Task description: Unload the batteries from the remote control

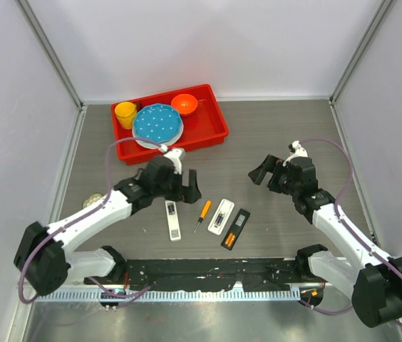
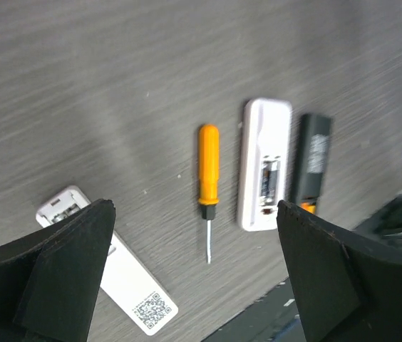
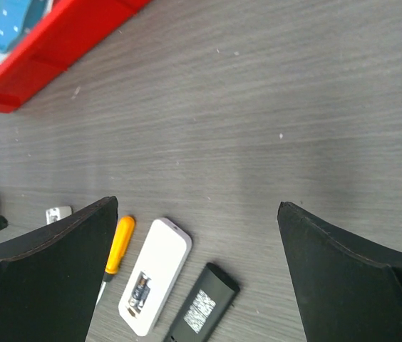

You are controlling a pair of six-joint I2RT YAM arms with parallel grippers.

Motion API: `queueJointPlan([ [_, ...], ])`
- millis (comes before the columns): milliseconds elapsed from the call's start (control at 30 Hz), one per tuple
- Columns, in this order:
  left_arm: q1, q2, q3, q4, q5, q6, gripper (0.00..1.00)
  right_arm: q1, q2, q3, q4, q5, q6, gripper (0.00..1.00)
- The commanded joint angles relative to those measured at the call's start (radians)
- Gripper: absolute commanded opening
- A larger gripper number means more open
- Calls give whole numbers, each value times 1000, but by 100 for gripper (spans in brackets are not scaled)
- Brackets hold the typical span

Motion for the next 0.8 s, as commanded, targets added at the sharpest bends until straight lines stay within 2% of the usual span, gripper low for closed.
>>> queueJointPlan([
  [0, -163, 142, 54, -87, -235, 41, 97, 5, -58, -27, -34, 3, -27, 100],
  [167, -286, 263, 89, -55, -283, 27, 86, 5, -80, -33, -60, 9, -27, 99],
  [333, -333, 346, 100, -3, -299, 7, 77, 5, -72, -57, -46, 0, -18, 100],
  [433, -347, 375, 104, 8, -327, 5, 65, 4, -63, -65, -45, -9, -17, 99],
  [567, -366, 409, 103, 14, -385, 5, 56, 4, -63, -73, -42, -15, -27, 100],
  [733, -384, 452, 94, 56, -387, -5, 53, 4, -81, -79, -46, -14, -30, 100],
  [767, -387, 466, 95, 57, -391, -10, 50, 5, -81, -82, -45, -14, -30, 100],
])
